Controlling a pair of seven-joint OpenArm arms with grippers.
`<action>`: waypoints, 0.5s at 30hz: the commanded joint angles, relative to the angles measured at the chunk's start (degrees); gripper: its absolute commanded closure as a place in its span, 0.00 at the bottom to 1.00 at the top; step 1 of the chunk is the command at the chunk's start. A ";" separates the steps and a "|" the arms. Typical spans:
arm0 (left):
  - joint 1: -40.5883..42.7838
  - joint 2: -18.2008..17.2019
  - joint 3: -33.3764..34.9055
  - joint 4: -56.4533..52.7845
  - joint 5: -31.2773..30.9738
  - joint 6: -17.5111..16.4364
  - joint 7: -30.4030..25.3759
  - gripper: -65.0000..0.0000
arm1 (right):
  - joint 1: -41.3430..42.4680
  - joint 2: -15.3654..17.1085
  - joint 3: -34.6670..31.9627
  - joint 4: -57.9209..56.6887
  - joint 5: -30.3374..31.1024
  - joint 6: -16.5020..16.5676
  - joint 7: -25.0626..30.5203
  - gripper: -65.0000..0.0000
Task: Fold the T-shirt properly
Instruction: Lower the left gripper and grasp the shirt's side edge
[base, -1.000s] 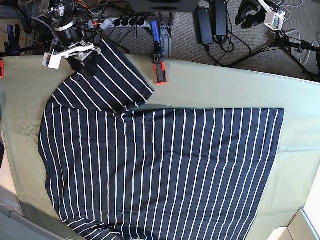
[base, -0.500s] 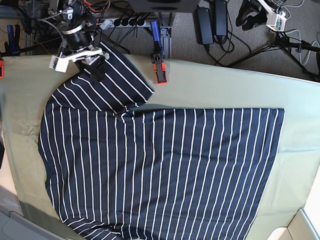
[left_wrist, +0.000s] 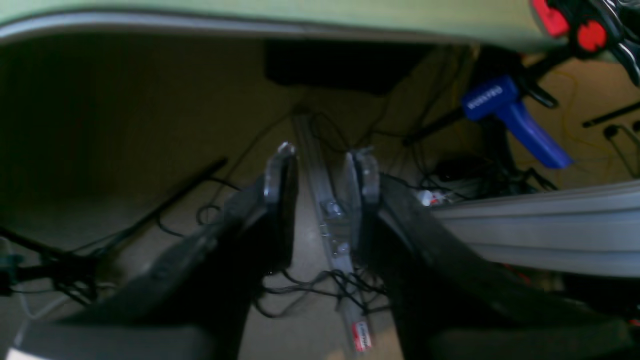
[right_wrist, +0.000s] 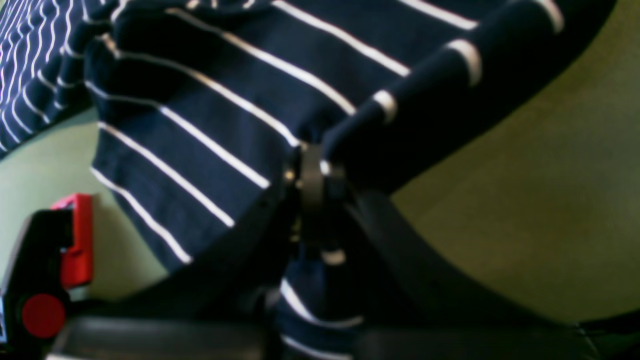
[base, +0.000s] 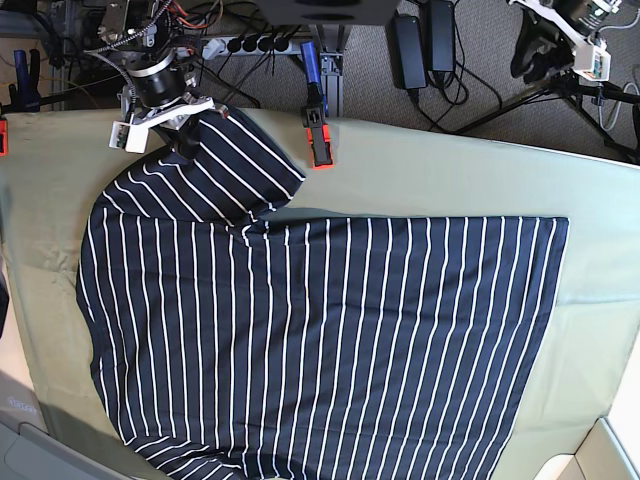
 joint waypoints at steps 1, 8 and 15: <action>0.63 -0.61 -1.70 1.77 -2.10 -0.91 -0.70 0.70 | -0.20 0.17 0.02 0.72 0.04 0.48 0.72 1.00; -6.78 -1.18 -8.94 4.94 -15.28 -0.91 10.51 0.50 | -0.20 0.17 0.02 0.72 0.02 0.50 0.72 1.00; -20.02 -5.31 -4.42 -0.35 -13.88 3.41 15.21 0.48 | -0.20 0.15 0.02 0.72 0.02 0.48 0.74 1.00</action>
